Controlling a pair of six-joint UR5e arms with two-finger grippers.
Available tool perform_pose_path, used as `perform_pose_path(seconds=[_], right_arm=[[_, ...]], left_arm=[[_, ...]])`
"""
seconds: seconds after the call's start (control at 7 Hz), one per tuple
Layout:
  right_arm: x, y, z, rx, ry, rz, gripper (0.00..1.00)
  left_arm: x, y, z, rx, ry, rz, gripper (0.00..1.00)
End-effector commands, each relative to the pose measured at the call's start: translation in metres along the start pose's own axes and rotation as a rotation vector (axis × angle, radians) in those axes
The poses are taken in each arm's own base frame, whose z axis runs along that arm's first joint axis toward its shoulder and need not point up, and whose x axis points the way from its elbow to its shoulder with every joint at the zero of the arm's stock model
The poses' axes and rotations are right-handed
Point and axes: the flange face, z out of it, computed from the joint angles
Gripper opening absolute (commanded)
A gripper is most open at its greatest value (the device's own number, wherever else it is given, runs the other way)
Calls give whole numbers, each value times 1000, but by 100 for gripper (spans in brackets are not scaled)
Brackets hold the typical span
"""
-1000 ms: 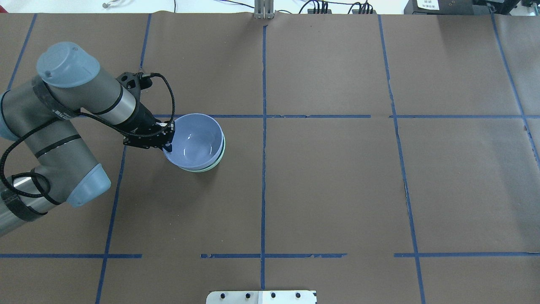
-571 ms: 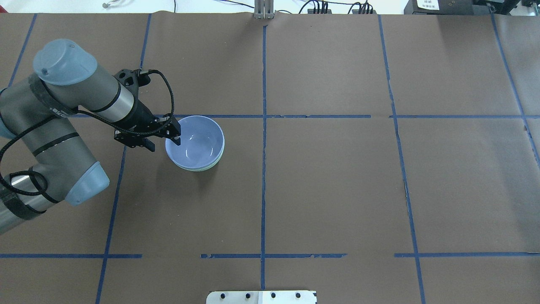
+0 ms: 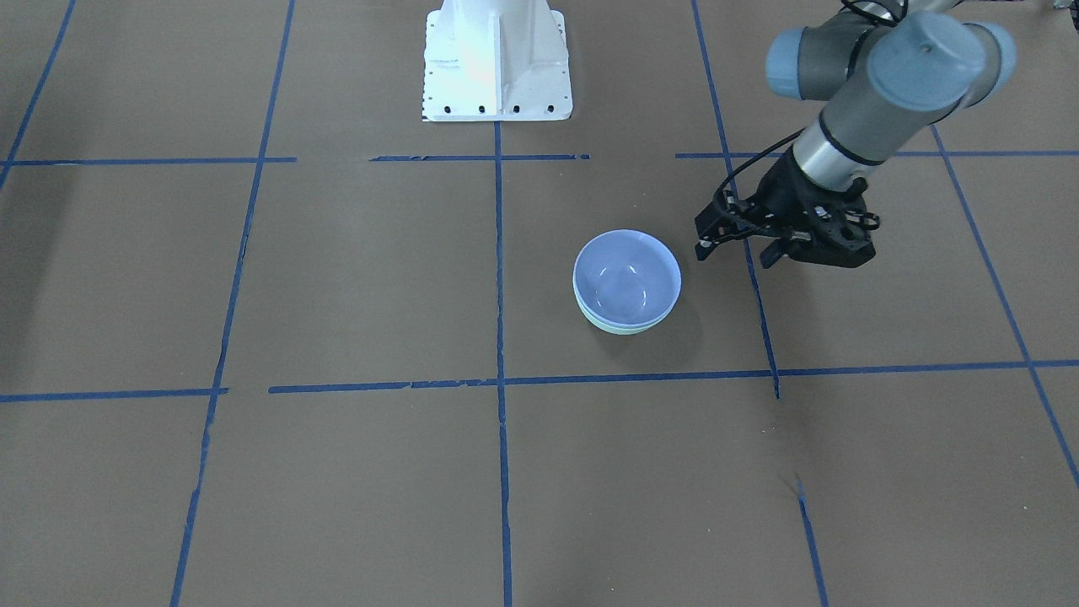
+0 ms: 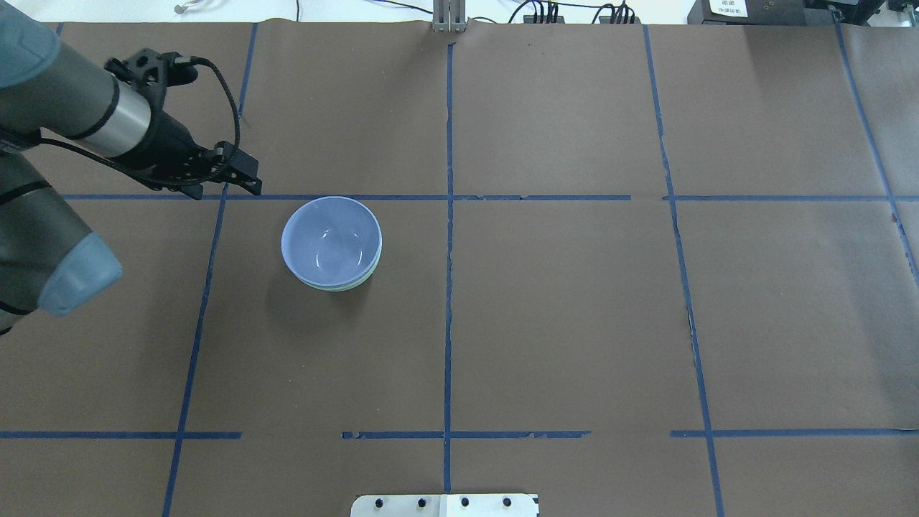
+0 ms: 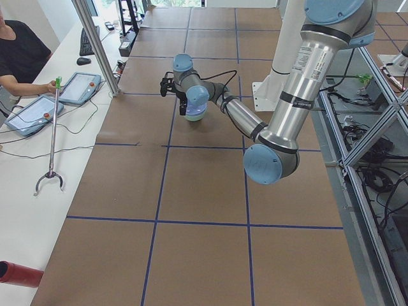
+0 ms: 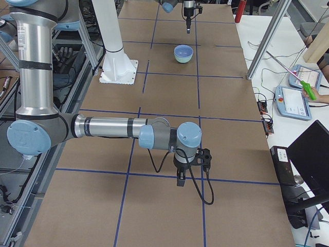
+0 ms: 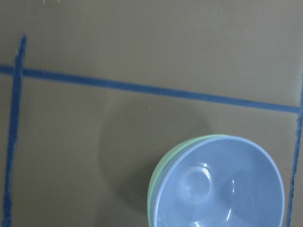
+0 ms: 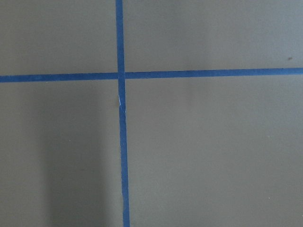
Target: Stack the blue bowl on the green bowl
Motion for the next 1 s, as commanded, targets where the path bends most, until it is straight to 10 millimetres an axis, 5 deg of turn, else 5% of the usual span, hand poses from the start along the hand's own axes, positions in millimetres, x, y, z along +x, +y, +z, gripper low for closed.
perform_pose_path(seconds=[0.0, 0.43, 0.86], right_arm=[[1, 0, 0, 1, 0, 1, 100], [1, 0, 0, 1, 0, 1, 100], [0, 0, 0, 0, 0, 0, 100]], left_arm=[[-107, -6, -47, 52, -96, 238, 100], [-240, 20, -91, 29, -176, 151, 100], [-398, 62, -147, -41, -277, 39, 100]])
